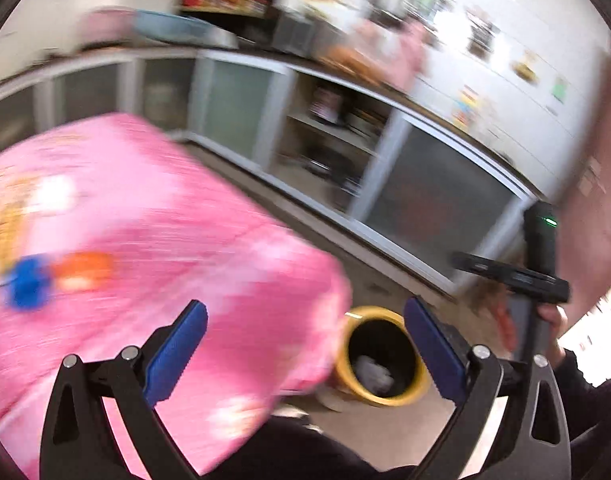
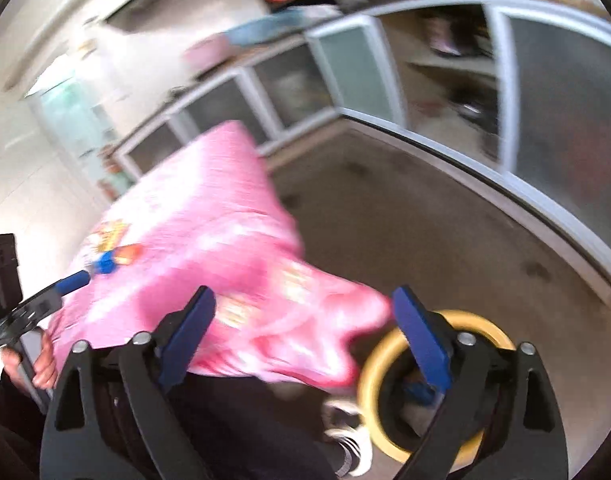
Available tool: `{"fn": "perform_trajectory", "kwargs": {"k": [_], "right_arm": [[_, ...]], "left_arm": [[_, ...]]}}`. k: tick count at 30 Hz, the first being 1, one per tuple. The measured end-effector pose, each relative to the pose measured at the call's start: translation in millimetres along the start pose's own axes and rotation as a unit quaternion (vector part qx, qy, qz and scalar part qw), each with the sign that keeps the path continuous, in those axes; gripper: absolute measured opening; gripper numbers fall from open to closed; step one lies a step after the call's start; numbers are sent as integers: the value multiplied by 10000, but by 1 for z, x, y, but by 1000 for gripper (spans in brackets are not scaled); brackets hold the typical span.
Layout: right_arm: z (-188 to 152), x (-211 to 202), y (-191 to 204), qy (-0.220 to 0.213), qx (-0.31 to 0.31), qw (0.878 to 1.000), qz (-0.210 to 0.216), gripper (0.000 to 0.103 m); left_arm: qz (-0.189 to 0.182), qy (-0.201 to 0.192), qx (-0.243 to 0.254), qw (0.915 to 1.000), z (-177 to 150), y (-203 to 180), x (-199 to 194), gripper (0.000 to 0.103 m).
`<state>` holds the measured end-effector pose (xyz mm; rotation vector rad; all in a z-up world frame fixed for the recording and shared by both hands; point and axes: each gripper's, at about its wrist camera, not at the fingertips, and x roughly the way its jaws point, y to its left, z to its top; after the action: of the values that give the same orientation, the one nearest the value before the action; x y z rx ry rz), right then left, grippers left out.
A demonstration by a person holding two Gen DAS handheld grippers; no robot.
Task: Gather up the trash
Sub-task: 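Move both tools back over the table toward the remaining trash, then grasp the silver mesh scrubber with the left gripper while the right grasps a white tissue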
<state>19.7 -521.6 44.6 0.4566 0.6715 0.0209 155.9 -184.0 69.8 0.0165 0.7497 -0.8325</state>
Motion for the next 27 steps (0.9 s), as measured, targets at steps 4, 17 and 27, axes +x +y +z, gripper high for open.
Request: {"fn": "perform_trajectory", "kwargs": {"k": [4, 17, 27], "right_arm": [[26, 42, 76, 197, -731, 9961, 461, 92], [71, 186, 247, 956, -1719, 9719, 1295, 92], [115, 313, 321, 1515, -2131, 9589, 1105, 90]], "left_arm": [[1249, -471, -418, 9902, -9, 73, -59, 95], [2390, -749, -1544, 9557, -13, 226, -121, 95], [2249, -352, -1447, 9629, 9, 266, -75, 95]]}}
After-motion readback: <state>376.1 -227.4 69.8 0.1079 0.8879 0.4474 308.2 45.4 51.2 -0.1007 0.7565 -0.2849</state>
